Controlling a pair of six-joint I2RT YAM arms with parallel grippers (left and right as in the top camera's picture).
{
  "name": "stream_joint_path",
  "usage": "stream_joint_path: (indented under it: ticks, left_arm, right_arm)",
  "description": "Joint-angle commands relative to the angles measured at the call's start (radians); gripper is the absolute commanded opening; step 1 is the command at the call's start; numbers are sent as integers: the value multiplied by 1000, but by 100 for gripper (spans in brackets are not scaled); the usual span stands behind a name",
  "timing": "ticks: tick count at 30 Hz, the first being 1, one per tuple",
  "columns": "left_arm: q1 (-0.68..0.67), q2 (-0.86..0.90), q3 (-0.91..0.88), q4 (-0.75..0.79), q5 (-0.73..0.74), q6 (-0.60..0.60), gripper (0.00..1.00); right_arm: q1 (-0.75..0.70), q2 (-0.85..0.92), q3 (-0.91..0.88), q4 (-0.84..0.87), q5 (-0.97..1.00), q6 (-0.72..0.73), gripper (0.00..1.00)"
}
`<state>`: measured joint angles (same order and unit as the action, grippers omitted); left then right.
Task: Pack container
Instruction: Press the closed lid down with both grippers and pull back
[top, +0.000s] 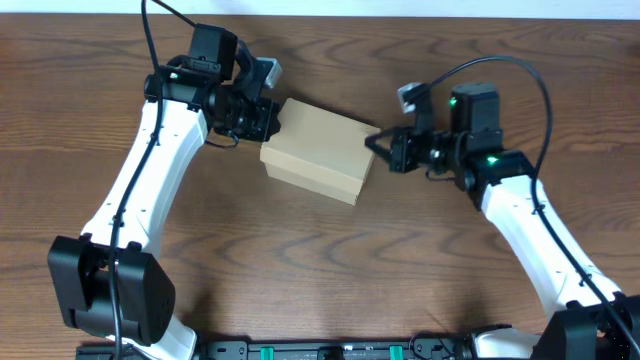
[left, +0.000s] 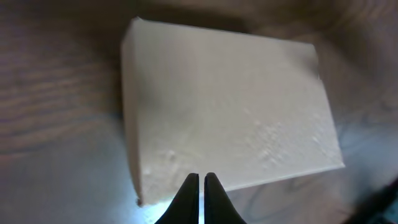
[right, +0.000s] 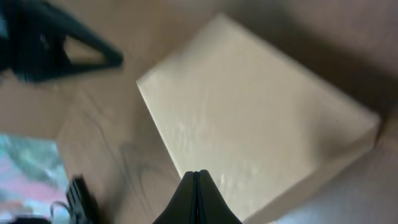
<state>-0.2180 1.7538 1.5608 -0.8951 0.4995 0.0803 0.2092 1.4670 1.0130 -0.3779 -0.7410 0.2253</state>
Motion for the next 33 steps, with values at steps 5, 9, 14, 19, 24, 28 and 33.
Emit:
stream_joint_path:
  ticks: [5,9,14,19,24,28,33]
  left_arm:
    - [2,-8,-156,128,-38,-32,6]
    - [2,-8,-254,221,-37,-85,6]
    - [2,-8,-303,244,-36,-89,6]
    - [2,-8,-303,242,-36,-104,6]
    - [4,-27,-303,241,-36,-116,6]
    - [19,-82,-303,246,-39,-118,6]
    - [89,-137,-303,269,-40,-132,6]
  right_arm:
    - [99,48,-2,-69,130,-93,1]
    - [121,89,-2,-89,195,-93,1]
    - [121,151,-2,-111,198,-104,1]
    - [121,175,-2,-116,190,-103,1]
    - [117,136,-2,-119,184,-99,1]
    - [117,69,-2,-126,244,-80,1]
    - [117,29,-2,-143,464,42,1]
